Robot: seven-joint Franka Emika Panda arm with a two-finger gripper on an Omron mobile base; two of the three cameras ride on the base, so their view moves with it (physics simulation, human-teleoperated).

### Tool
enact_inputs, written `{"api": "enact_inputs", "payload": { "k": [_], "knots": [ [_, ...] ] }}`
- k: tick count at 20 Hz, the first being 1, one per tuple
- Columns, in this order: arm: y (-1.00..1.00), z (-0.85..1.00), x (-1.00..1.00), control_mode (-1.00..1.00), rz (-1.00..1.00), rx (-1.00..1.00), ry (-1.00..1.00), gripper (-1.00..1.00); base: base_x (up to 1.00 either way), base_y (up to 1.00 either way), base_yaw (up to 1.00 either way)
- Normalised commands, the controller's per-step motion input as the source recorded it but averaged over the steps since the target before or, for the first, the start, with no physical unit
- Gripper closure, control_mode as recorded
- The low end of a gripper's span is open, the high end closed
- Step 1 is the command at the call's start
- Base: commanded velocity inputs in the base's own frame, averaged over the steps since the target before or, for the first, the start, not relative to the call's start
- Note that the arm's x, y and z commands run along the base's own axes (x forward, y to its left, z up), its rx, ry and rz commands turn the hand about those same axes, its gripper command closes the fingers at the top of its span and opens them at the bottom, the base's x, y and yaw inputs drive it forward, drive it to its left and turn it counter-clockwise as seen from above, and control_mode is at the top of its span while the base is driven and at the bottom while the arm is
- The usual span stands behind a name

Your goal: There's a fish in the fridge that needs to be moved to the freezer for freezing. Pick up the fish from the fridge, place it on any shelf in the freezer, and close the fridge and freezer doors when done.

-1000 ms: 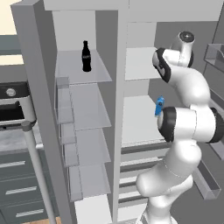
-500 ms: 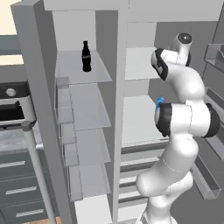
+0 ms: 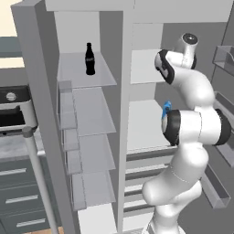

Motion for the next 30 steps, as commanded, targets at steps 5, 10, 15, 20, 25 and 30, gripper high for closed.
{"api": "enact_inputs", "payload": {
  "k": [5,10,15,20,25,30],
  "knots": [
    [0.85,-0.37,-0.48,-1.0,0.0,0.0,0.02,1.0,0.0,0.0,0.0],
    [0.46,0.01,-0.92,-1.0,0.0,0.0,0.06,1.0,0.0,0.0,0.0],
    [0.31,0.04,-1.0,-1.0,0.0,0.0,0.03,1.0,0.0,0.0,0.0],
    [0.0,0.3,-1.0,-1.0,0.0,0.0,0.0,1.0,0.0,0.0,0.0],
    [0.44,0.17,-1.0,-1.0,0.0,0.0,-0.01,1.0,0.0,0.0,0.0],
    [0.69,0.01,-1.0,-1.0,0.06,0.0,-0.07,1.0,0.0,0.0,0.0]
  ]
}}
